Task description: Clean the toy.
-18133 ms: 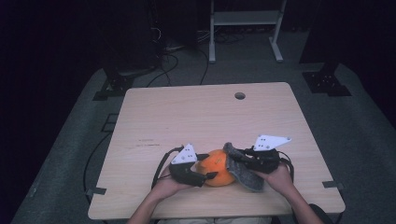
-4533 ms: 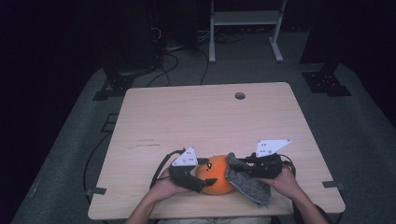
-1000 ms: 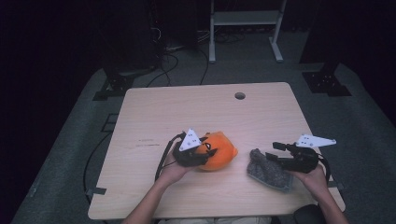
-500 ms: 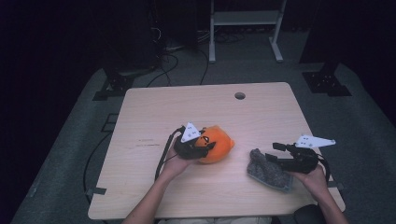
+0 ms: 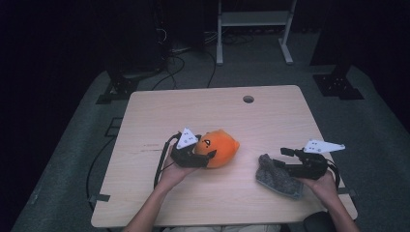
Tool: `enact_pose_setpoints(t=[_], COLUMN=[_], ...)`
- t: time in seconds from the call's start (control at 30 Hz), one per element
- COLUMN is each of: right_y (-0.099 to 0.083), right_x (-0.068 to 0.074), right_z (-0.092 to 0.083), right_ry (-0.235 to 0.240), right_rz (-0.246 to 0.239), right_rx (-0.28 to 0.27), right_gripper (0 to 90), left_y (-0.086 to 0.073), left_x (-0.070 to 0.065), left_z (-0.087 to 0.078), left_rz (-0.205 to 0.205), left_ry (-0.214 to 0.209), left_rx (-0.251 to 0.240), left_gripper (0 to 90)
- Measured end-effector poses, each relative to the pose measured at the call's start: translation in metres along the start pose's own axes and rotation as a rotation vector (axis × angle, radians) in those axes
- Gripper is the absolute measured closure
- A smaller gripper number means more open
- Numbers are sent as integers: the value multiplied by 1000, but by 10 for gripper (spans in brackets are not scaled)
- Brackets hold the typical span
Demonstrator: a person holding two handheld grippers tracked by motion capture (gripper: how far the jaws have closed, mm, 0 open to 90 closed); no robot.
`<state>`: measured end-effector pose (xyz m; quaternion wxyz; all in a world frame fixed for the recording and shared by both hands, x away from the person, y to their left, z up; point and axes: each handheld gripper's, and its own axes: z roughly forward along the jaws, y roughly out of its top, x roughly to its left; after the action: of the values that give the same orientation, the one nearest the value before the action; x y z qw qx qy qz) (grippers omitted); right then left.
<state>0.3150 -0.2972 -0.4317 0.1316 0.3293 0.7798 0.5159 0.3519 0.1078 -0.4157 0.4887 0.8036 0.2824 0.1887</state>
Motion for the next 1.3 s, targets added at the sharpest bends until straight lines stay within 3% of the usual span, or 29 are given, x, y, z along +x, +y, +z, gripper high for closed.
enact_pose_setpoints(t=[0.67, 1.3], right_y=[0, 0], right_x=[0, 0], right_z=[1, 1], right_ry=[1, 1], right_rz=[3, 4], right_rx=[2, 5], right_gripper=[359, 352], left_y=[-15, -28], left_x=[6, 9], left_z=[-29, -47], left_rz=[-19, -39], left_ry=[26, 33], left_rx=[-5, -2], left_gripper=[167, 152])
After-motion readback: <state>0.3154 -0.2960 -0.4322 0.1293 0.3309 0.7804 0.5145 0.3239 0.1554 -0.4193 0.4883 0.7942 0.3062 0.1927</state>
